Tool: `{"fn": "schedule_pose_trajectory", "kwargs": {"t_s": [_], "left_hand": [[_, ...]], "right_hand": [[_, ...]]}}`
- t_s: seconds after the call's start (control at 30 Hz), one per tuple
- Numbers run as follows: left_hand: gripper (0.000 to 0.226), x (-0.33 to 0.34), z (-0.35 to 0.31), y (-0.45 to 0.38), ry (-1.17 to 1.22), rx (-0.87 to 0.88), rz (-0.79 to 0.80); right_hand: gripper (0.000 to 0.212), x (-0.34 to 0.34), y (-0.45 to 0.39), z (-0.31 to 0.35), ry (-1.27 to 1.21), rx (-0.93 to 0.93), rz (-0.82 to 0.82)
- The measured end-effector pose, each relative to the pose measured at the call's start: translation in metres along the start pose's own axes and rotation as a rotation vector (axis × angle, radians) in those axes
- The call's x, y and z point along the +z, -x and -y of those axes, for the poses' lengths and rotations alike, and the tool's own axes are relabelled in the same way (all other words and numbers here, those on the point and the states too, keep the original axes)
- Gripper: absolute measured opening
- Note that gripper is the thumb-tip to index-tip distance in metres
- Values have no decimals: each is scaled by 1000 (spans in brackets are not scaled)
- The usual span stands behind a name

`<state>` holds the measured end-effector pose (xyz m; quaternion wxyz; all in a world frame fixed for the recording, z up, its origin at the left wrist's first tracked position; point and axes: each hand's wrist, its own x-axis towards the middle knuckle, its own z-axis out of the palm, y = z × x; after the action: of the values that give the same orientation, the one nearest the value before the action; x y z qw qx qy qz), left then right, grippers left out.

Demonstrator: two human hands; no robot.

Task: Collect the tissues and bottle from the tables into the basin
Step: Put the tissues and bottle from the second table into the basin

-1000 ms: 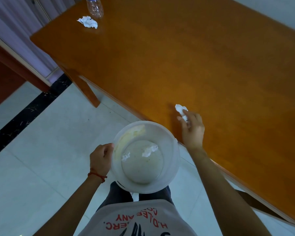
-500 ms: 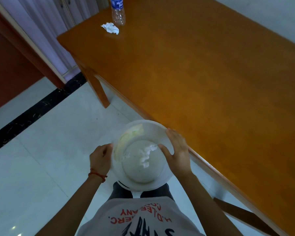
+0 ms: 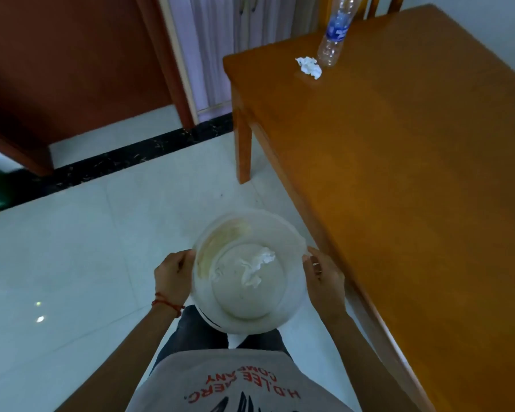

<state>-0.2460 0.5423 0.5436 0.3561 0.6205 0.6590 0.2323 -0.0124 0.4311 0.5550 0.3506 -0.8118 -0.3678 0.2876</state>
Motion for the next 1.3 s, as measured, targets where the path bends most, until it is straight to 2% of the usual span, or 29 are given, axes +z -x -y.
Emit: {"fn": "schedule_pose_trajectory", "kwargs": {"t_s": [0.2,0.43,0.7,1.03,1.3], "left_hand": [[30,-44,25,-24,39,-103,-85],[25,-117,57,-89,116,-236,-194],[24,-183,95,-172,132,-282,-270],[26,-200,93,-289,144,-334,-318],[27,-197,55,-401,175,-331,-323]], "right_hand": [[29,51,-29,37,78,-106,55],[27,139,-64,115,99,-214,85],[27,225,-111,195,56,-273,132],[27,281,-211,257,69,-305,165],[27,297,-323,309,54,-307,162]]}}
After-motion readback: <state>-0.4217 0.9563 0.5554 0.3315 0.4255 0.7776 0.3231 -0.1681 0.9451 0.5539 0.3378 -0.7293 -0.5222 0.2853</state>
